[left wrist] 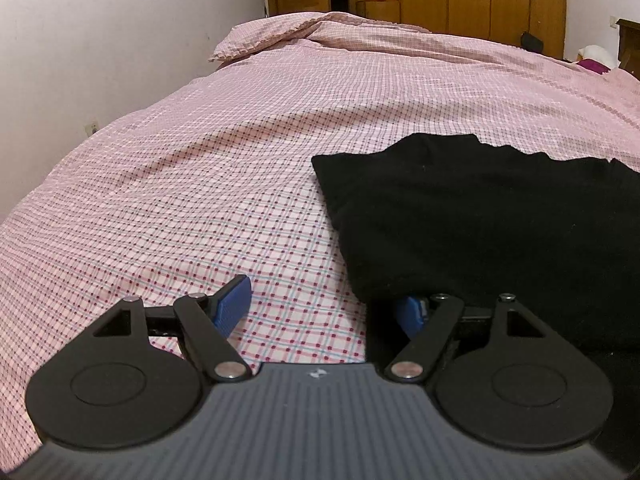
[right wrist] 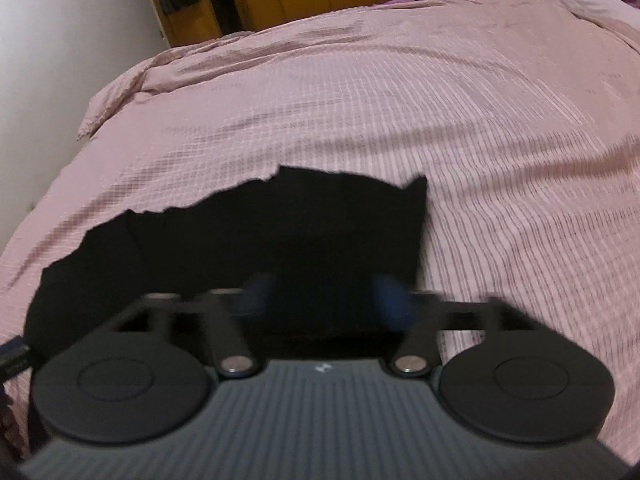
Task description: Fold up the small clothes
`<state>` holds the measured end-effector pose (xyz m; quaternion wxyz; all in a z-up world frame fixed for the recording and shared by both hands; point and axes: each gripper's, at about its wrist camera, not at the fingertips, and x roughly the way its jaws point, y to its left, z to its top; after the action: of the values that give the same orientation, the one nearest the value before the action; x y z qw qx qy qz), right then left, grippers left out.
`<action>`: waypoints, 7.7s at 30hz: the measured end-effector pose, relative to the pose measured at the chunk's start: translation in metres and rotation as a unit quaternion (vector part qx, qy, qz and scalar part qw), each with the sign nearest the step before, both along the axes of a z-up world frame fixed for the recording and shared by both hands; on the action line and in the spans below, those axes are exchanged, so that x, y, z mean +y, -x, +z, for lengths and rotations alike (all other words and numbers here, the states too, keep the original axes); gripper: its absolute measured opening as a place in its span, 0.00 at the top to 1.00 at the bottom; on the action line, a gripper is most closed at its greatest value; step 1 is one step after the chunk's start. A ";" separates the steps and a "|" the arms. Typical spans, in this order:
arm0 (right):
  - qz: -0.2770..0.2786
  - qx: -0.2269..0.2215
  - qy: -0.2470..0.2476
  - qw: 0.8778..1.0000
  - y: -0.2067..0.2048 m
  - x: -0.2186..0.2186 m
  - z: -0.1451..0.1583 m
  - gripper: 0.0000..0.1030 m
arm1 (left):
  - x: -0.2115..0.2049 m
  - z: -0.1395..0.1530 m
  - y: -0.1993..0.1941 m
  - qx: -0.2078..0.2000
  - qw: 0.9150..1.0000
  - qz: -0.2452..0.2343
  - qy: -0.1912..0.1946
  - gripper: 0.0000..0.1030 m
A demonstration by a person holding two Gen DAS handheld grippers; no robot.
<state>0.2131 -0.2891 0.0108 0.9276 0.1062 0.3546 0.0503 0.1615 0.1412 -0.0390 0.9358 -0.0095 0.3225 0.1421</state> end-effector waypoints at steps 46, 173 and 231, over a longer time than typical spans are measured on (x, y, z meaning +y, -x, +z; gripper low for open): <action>-0.010 -0.014 0.087 0.996 -0.078 -0.005 -0.040 0.90 | -0.022 0.009 0.007 -0.004 0.999 -0.010 -0.049 0.17; 0.017 0.053 -0.072 0.996 0.249 -0.015 -0.060 0.46 | -0.045 -0.035 0.194 0.116 0.957 -0.145 0.225 0.62; -0.006 -0.163 -0.231 0.959 0.105 -0.032 0.037 0.91 | -0.039 0.101 0.065 -0.121 0.948 -0.128 0.263 0.92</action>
<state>0.1084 -0.3212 0.0476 0.9234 0.3097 0.1769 0.1417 0.0965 0.1017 0.0620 0.9423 -0.2311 0.2312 -0.0715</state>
